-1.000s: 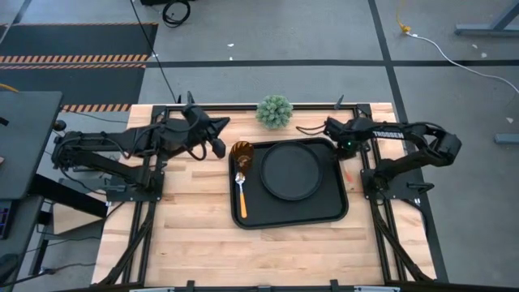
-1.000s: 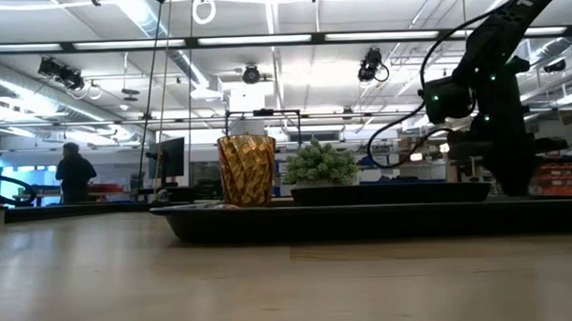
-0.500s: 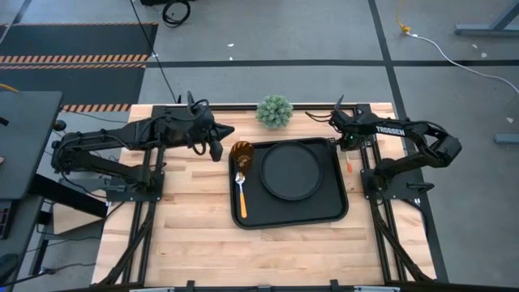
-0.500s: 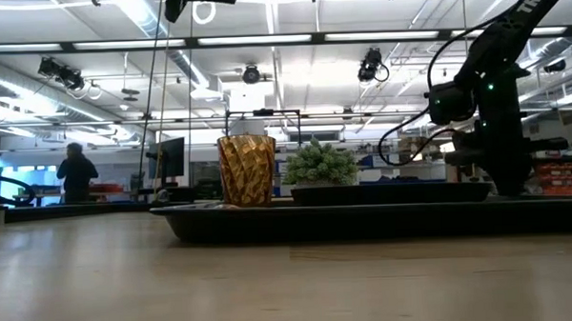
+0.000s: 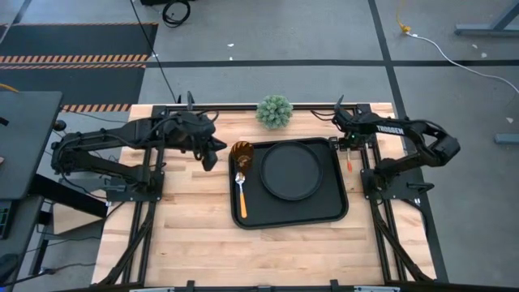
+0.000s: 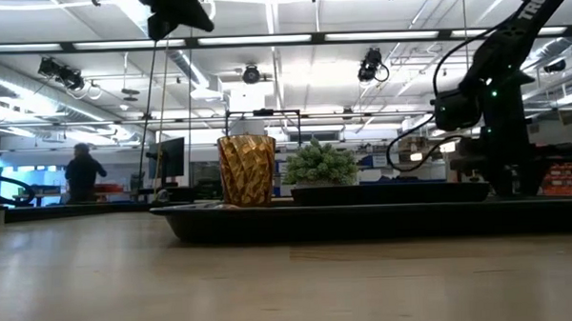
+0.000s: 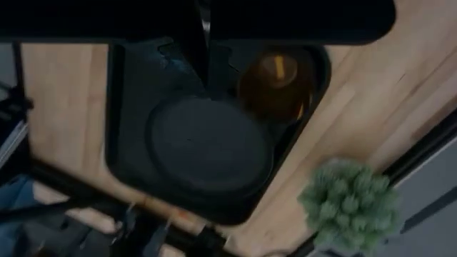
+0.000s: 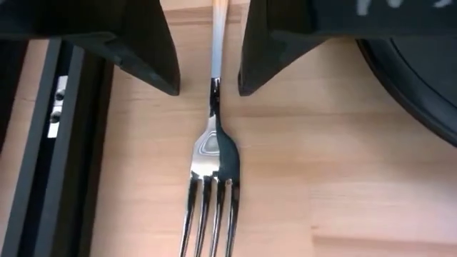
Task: Pick and place plate/cup/fork/spoon on tray
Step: Put the orange fork on the black serving tray between the orange spoon and the black plate
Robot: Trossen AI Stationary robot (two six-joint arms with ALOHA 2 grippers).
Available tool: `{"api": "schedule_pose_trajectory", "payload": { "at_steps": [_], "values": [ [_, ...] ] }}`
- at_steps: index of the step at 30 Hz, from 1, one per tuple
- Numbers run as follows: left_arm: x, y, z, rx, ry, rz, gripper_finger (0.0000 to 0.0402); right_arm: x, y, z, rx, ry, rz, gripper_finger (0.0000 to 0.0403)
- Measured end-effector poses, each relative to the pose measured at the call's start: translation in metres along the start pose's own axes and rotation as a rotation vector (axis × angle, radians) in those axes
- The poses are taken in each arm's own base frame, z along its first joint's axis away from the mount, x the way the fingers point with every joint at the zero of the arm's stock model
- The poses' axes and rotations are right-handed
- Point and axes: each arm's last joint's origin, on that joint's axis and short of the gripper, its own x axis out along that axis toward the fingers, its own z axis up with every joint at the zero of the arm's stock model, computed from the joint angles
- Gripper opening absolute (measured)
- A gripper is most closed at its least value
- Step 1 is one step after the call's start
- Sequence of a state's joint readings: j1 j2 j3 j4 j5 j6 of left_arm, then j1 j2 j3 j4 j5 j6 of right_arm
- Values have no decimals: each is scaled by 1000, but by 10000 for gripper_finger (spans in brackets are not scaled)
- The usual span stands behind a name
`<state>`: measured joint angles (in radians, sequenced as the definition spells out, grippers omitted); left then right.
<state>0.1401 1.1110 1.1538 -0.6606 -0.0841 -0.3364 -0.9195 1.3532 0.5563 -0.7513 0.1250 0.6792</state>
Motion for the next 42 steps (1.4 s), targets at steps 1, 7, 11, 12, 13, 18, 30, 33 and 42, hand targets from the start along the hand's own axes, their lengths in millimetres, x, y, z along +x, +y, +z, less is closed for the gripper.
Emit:
{"api": "schedule_pose_trajectory", "payload": {
  "at_steps": [1, 7, 11, 12, 13, 18, 30, 33, 42],
  "values": [
    [0, 2, -1, 4, 14, 8, 9, -1, 0, 0, 4, -3, 7, 159],
    [1, 12, 0, 11, 34, 48, 9, -7, 0, -5, 95, -33, 42, 129],
    [1, 17, 3, 20, 19, 26, 9, -13, 4, -12, 95, -78, 16, 99],
    [1, 17, 4, 19, 15, 25, 9, -14, 4, -14, 90, -94, -4, 90],
    [1, 18, 4, 18, 12, 24, 9, -15, 3, -16, 86, -108, -23, 80],
    [1, 13, 4, 24, 25, -58, 9, -28, -2, -24, 49, -118, -55, 29],
    [1, 4, 1, 172, 44, -181, 9, -133, 4, -31, 63, -456, 124, 4],
    [1, 7, 6, 188, -4, -146, 9, -157, 16, -34, 52, -510, 203, 3],
    [-22, 16, 20, 161, -182, -128, 9, -210, 74, -51, -79, -563, 348, 2]
  ]
}}
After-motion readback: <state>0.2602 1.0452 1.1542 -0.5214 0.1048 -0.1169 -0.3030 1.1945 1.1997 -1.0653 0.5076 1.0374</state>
